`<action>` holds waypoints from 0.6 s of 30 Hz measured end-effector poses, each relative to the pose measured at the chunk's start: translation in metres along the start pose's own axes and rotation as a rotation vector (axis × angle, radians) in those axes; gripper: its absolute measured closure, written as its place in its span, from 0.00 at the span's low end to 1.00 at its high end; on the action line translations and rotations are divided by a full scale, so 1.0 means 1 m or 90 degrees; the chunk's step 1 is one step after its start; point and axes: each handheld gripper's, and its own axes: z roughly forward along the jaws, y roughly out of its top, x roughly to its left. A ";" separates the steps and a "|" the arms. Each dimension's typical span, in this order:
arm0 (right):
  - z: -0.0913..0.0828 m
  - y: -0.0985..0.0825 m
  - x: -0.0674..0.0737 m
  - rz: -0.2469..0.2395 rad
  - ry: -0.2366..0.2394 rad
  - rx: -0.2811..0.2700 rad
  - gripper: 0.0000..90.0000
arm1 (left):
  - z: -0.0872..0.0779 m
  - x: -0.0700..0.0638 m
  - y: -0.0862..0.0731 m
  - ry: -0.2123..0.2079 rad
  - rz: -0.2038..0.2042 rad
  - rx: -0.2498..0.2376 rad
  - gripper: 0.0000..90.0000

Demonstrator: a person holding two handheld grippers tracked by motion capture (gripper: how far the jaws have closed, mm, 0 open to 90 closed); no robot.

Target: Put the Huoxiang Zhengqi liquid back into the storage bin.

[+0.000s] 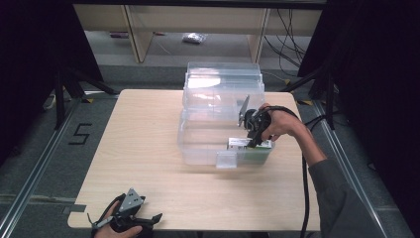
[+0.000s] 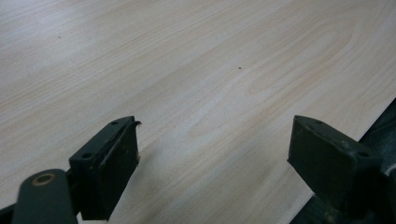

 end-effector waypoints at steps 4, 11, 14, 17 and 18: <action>-0.012 -0.007 0.005 0.063 -0.014 -0.001 0.62 | -0.001 0.000 0.000 -0.010 0.008 0.007 0.17; -0.028 -0.014 0.007 0.106 -0.045 -0.042 0.51 | 0.000 0.000 0.000 0.000 0.000 0.000 0.17; -0.031 -0.014 0.009 0.166 -0.047 -0.084 0.47 | -0.001 0.000 0.000 -0.004 0.002 0.002 0.17; -0.032 -0.014 0.011 0.176 -0.051 -0.098 0.44 | -0.001 0.000 0.000 -0.004 0.001 0.003 0.17; -0.033 -0.014 0.014 0.191 -0.060 -0.112 0.43 | -0.001 0.000 0.000 0.000 0.000 -0.002 0.17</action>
